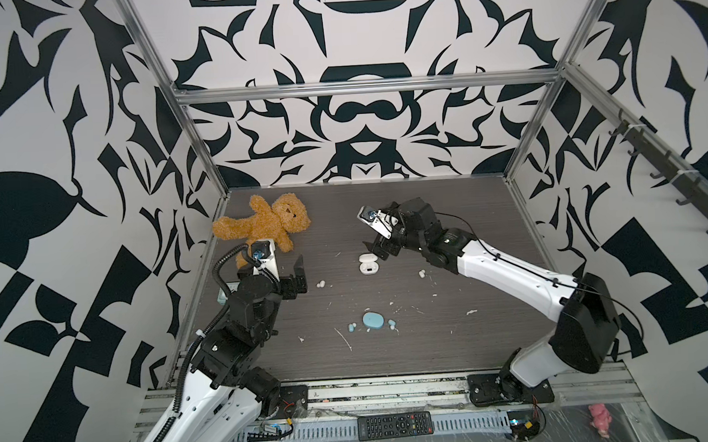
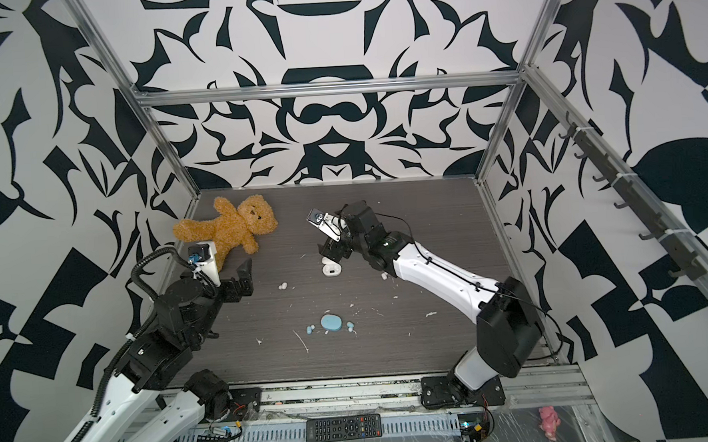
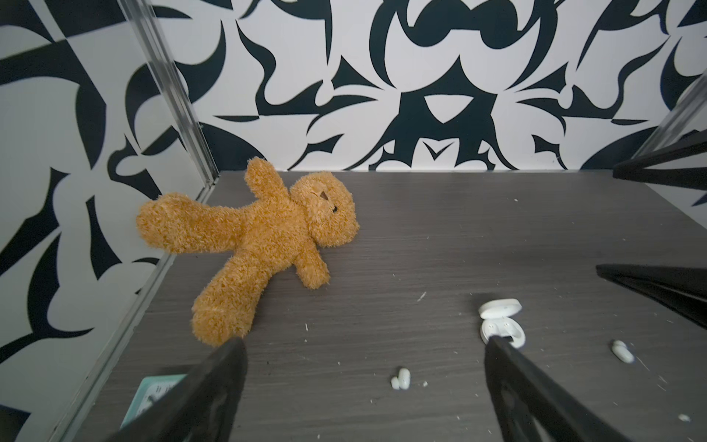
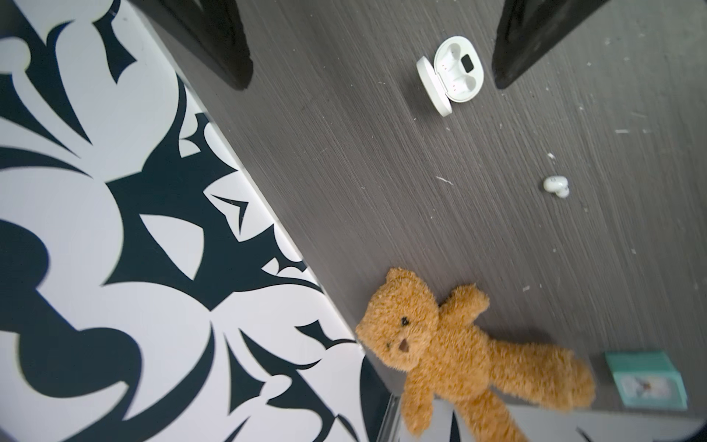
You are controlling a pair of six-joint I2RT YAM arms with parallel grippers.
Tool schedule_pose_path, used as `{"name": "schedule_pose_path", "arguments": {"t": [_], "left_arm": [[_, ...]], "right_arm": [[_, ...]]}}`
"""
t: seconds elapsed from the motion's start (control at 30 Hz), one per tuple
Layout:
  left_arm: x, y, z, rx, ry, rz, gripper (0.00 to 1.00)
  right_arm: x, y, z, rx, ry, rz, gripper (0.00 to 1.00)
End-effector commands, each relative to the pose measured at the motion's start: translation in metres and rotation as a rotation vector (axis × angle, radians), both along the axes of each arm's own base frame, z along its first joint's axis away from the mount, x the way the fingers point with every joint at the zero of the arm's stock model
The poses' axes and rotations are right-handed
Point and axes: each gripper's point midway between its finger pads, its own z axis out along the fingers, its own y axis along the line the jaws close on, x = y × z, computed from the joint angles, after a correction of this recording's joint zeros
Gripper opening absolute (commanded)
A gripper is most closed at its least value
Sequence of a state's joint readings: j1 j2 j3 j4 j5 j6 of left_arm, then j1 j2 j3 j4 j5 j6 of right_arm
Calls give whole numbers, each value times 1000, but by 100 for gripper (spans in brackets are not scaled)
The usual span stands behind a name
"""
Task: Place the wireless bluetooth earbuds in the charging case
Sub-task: 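Open the right gripper and lift it away from the case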
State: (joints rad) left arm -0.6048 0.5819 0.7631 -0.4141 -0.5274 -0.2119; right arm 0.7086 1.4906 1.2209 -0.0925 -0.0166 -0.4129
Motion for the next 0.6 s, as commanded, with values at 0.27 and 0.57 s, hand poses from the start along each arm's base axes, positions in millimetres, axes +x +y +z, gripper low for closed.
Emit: {"name": "schedule_pose_path", "arguments": {"t": [0.27, 0.57], "left_arm": [[-25, -10, -53, -35, 275, -67, 99], [-27, -6, -69, -21, 319, -40, 99]], "right_arm": [[-38, -84, 3, 293, 306, -497, 100], [-74, -112, -36, 328, 482, -618, 100]]}}
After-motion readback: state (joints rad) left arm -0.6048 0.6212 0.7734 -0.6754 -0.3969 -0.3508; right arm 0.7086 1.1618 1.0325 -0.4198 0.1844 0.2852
